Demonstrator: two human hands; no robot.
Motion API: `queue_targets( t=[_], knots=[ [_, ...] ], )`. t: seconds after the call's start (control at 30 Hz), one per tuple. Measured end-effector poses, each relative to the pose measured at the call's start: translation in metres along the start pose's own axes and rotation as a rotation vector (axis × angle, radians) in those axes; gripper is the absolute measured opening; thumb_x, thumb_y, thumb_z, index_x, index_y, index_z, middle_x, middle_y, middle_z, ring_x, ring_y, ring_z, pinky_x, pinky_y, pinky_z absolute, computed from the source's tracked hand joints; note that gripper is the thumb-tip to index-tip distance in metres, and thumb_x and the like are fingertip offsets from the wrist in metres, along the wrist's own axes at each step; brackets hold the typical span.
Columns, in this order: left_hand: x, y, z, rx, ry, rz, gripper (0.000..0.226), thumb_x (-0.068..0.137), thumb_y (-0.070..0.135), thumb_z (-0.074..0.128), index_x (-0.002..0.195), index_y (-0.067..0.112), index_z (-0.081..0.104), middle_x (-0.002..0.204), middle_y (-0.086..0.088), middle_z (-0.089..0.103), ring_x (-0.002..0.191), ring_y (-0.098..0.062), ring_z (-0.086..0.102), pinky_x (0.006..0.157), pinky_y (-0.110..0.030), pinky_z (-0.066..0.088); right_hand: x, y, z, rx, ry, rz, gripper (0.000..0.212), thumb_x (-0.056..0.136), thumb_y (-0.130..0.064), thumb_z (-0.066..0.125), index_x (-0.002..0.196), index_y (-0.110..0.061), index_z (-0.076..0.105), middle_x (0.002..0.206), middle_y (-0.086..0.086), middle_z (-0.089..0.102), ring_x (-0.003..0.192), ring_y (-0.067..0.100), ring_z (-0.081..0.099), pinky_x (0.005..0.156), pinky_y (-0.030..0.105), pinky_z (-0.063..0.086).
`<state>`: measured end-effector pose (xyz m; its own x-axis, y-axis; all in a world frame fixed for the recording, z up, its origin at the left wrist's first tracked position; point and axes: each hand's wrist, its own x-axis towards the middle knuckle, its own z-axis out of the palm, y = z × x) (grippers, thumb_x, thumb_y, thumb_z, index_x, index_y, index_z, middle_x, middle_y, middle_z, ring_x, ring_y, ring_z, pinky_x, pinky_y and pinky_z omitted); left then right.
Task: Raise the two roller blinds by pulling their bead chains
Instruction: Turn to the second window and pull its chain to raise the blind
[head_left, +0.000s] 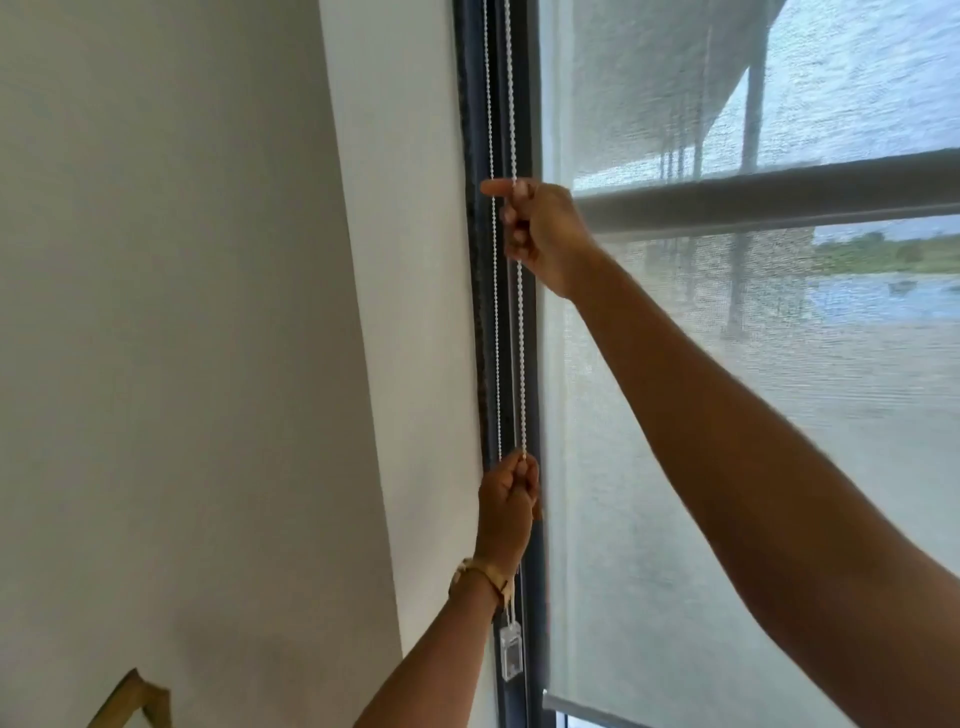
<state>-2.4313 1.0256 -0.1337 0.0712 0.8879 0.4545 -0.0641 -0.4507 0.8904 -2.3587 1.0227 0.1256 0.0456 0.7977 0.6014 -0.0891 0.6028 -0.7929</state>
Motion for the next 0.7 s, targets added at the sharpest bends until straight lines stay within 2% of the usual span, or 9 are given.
queue_targets(
  t=[0.07,0.13,0.2,0.3,0.4,0.47,0.53,0.6,0.7],
  knots=[
    [-0.002,-0.005,0.001,0.048,-0.003,0.021,0.033,0.093,-0.008,0.031,0.068,0.005,0.048,0.058,-0.013,0.044,0.056,-0.029,0.047,0.055,-0.027,0.050,-0.010,0.013,0.003,0.013,0.061,-0.106,0.039,0.095,-0.002,0.022,0.075,-0.015,0.053,0.057,-0.002,0.038,0.042,0.005,0.031,0.038,0.018,0.025],
    [-0.001,-0.002,0.004,0.048,-0.030,-0.022,0.033,0.095,-0.003,0.033,0.071,0.006,0.054,0.063,-0.013,0.057,0.065,-0.028,0.058,0.062,-0.029,0.053,-0.019,0.022,0.008,0.000,0.121,-0.209,0.039,0.086,0.007,0.021,0.068,-0.017,0.045,0.057,-0.001,0.035,0.044,0.007,0.030,0.039,0.019,0.022],
    [0.003,0.007,0.005,0.064,-0.087,-0.083,0.031,0.100,0.007,0.033,0.089,0.005,0.062,0.084,-0.016,0.069,0.075,-0.023,0.065,0.059,-0.020,0.051,-0.026,0.026,0.014,-0.040,0.144,-0.277,0.038,0.079,0.012,0.022,0.064,-0.018,0.041,0.059,0.000,0.034,0.050,0.009,0.030,0.045,0.023,0.023],
    [0.017,0.027,0.000,0.082,-0.173,-0.091,0.035,0.103,0.019,0.027,0.121,0.010,0.056,0.107,0.002,0.063,0.084,-0.004,0.064,0.063,-0.009,0.051,-0.036,0.035,0.015,-0.073,0.155,-0.324,0.038,0.076,0.013,0.024,0.062,-0.018,0.040,0.059,0.002,0.034,0.053,0.013,0.030,0.050,0.028,0.022],
    [0.039,0.056,-0.005,-0.005,-0.150,-0.058,0.034,0.103,0.026,0.027,0.118,0.018,0.056,0.110,0.001,0.064,0.099,-0.017,0.064,0.086,-0.027,0.052,-0.050,0.053,0.007,-0.119,0.169,-0.327,0.039,0.077,0.012,0.024,0.061,-0.019,0.040,0.058,0.002,0.035,0.052,0.014,0.031,0.049,0.029,0.023],
    [0.056,0.078,-0.011,-0.059,-0.110,-0.025,0.035,0.103,0.029,0.026,0.112,0.019,0.058,0.114,-0.005,0.067,0.101,-0.021,0.066,0.090,-0.035,0.052,-0.060,0.068,-0.001,-0.156,0.197,-0.323,0.039,0.077,0.011,0.025,0.061,-0.020,0.041,0.057,0.001,0.036,0.052,0.014,0.033,0.049,0.027,0.026],
    [0.073,0.098,-0.015,-0.063,-0.100,0.031,0.042,0.103,0.032,0.025,0.119,0.013,0.058,0.120,-0.009,0.066,0.104,-0.020,0.065,0.095,-0.039,0.050,-0.071,0.088,-0.009,-0.182,0.216,-0.295,0.034,0.078,0.006,0.027,0.062,-0.020,0.042,0.058,0.000,0.039,0.055,0.014,0.036,0.051,0.025,0.029],
    [0.087,0.120,-0.014,-0.014,-0.096,0.094,0.047,0.103,0.035,0.023,0.126,0.010,0.055,0.128,-0.011,0.062,0.116,-0.025,0.059,0.102,-0.041,0.044,-0.082,0.109,-0.015,-0.201,0.235,-0.240,0.031,0.084,0.000,0.030,0.062,-0.020,0.041,0.058,0.000,0.039,0.055,0.014,0.035,0.051,0.025,0.029],
    [0.101,0.152,-0.008,-0.017,-0.117,0.146,0.051,0.102,0.038,0.021,0.128,0.007,0.054,0.133,-0.012,0.059,0.118,-0.025,0.057,0.101,-0.039,0.044,-0.101,0.144,-0.021,-0.259,0.245,-0.192,0.034,0.087,0.007,0.030,0.063,-0.015,0.040,0.057,0.004,0.036,0.053,0.016,0.032,0.049,0.027,0.026]
  ],
)
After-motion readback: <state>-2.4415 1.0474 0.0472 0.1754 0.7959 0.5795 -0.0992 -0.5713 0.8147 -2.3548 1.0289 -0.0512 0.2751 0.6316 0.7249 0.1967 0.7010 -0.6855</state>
